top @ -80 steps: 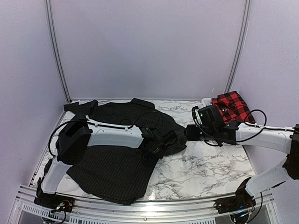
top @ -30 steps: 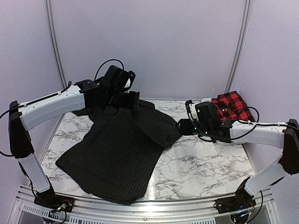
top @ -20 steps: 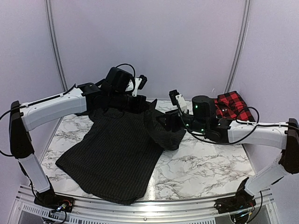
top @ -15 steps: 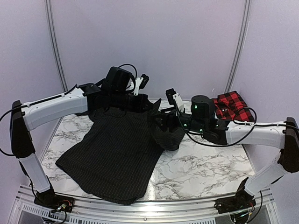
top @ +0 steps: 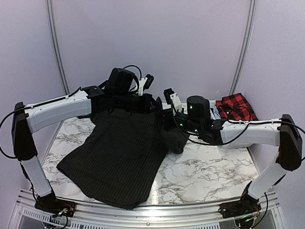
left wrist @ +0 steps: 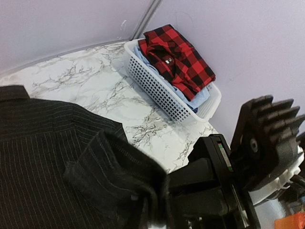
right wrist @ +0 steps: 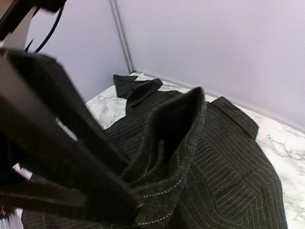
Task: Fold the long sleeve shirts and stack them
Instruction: Pass from the right arm to the left, then move the flattened shirt to the center of the board.
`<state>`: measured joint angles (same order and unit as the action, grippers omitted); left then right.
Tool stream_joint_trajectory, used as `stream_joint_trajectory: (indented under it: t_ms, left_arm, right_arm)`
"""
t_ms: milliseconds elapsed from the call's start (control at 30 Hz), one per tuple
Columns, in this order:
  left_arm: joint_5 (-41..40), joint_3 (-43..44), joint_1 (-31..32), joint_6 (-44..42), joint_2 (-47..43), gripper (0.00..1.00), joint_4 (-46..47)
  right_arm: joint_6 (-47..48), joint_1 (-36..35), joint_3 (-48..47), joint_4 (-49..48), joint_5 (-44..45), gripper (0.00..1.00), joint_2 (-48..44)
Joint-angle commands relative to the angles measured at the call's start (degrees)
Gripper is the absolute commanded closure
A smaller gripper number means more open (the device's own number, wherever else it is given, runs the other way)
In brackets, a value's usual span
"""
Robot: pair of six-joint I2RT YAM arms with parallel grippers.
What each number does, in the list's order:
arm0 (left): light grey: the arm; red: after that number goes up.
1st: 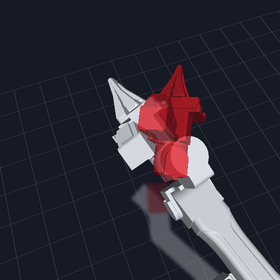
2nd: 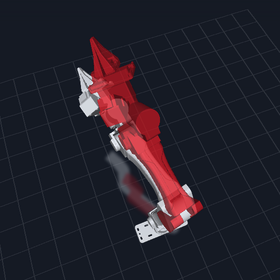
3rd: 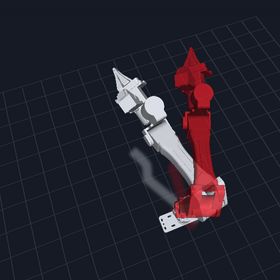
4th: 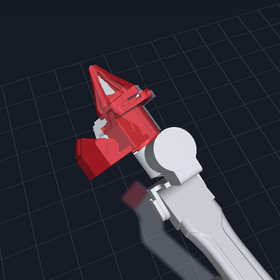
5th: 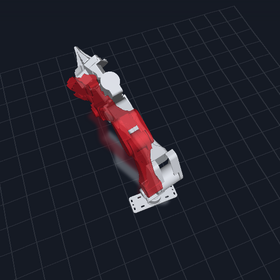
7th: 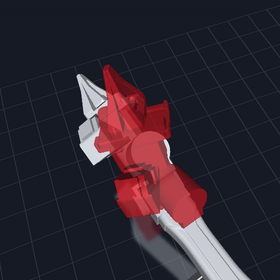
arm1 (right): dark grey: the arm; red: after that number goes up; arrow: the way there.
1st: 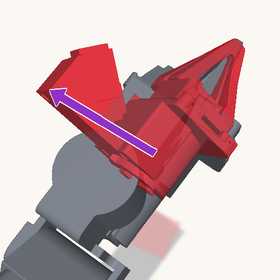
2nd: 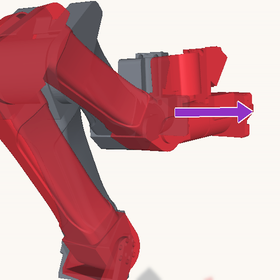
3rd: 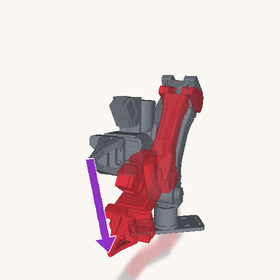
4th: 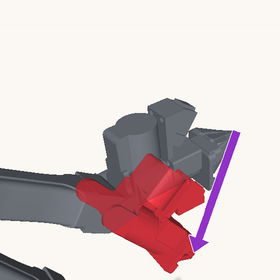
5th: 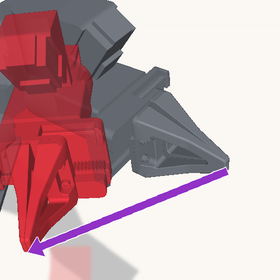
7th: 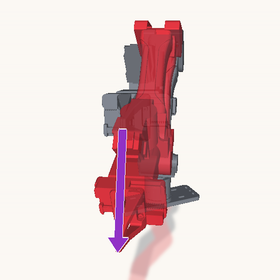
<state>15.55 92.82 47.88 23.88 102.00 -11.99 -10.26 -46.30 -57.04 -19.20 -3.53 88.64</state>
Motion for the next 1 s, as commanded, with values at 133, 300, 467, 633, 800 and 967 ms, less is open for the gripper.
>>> stream_joint_trajectory:
  t_ms: [133, 300, 467, 633, 800, 967]
  left_arm:
    - [-7.3, -5.7, -3.0, 4.8, -1.1, 0.36, 1.7]
    - [-11.6, -14.8, -3.5, 6.9, -4.5, 0.28, 1.3]
    - [-15.1, -25.5, -3.5, 9.0, -7.5, 0.28, 0.4]
    - [-19.6, -33.9, -3.6, 11.2, -8.2, 0.28, 0.4]
    - [-20.7, -37.3, -4.2, 13.4, -5.2, 0.28, 0.4]
    - [-20.7, -36.0, -4.5, 12.0, 0.1, 0.28, 0.6]
  right_arm:
    - [-7.7, 3.7, -9.0, 10.6, 13.7, 1.0, 6.7]
    - [-9.7, 6.7, -12.5, 13.1, 10.9, 1.0, 14.3]
    - [-10.6, 10.6, -18.1, 15.0, 8.1, 1.0, 23.5]
    - [-12.3, 13.3, -21.5, 15.4, 5.8, 1.0, 30.9]
    - [-14.3, 16.7, -23.3, 16.0, 4.1, 1.0, 36.2]
    - [-14.9, 19.4, -24.1, 16.9, 2.2, 1.0, 38.4]
